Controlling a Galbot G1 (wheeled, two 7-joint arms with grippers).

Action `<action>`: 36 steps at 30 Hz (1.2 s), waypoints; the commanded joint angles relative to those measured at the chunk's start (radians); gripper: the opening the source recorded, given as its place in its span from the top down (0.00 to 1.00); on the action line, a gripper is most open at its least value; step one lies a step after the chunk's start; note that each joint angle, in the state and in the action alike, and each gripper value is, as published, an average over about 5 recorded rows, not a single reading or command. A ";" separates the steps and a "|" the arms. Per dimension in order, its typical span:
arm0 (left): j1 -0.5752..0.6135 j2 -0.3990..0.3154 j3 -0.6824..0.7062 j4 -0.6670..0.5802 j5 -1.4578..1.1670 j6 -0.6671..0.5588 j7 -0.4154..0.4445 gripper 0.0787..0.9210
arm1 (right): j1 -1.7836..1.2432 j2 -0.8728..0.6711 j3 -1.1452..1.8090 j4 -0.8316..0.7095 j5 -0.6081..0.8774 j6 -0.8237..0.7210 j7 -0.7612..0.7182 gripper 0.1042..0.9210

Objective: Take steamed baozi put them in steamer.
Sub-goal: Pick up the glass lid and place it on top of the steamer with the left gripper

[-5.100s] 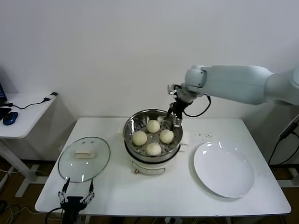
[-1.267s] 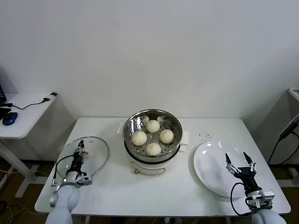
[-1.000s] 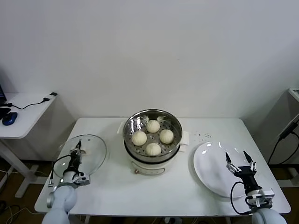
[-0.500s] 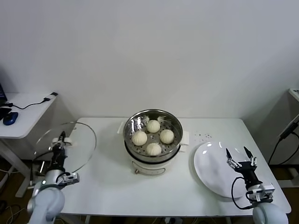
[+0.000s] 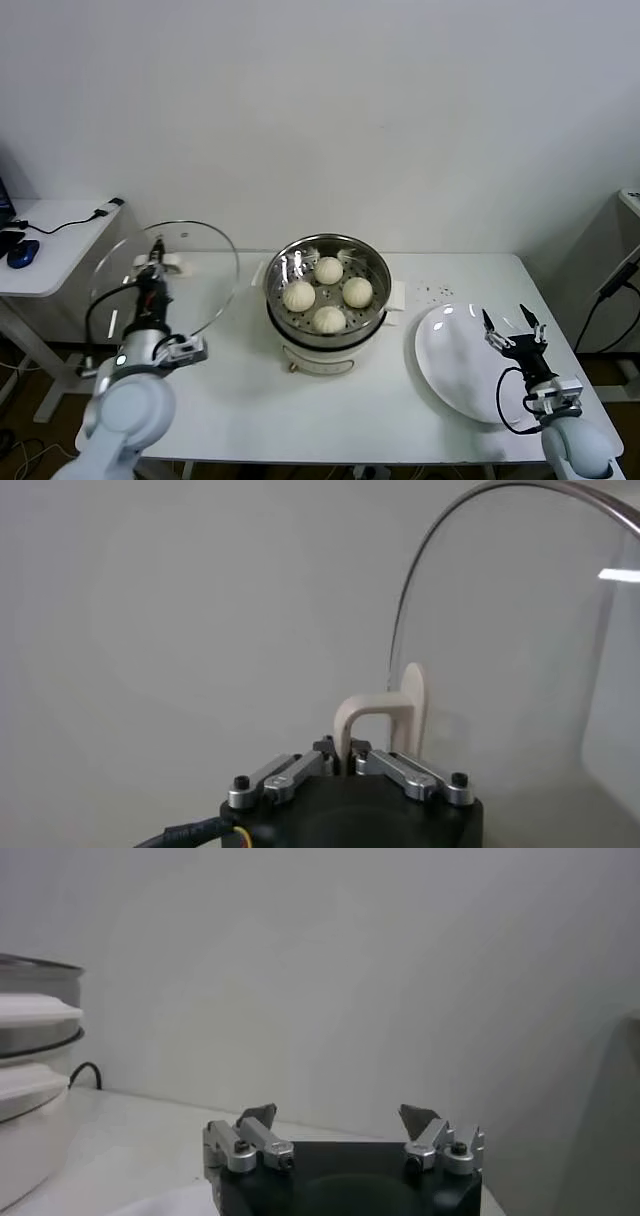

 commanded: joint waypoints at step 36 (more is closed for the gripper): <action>-0.428 -0.503 0.551 0.465 0.292 0.200 0.177 0.91 | 0.041 0.036 0.033 -0.091 -0.045 0.021 -0.007 0.12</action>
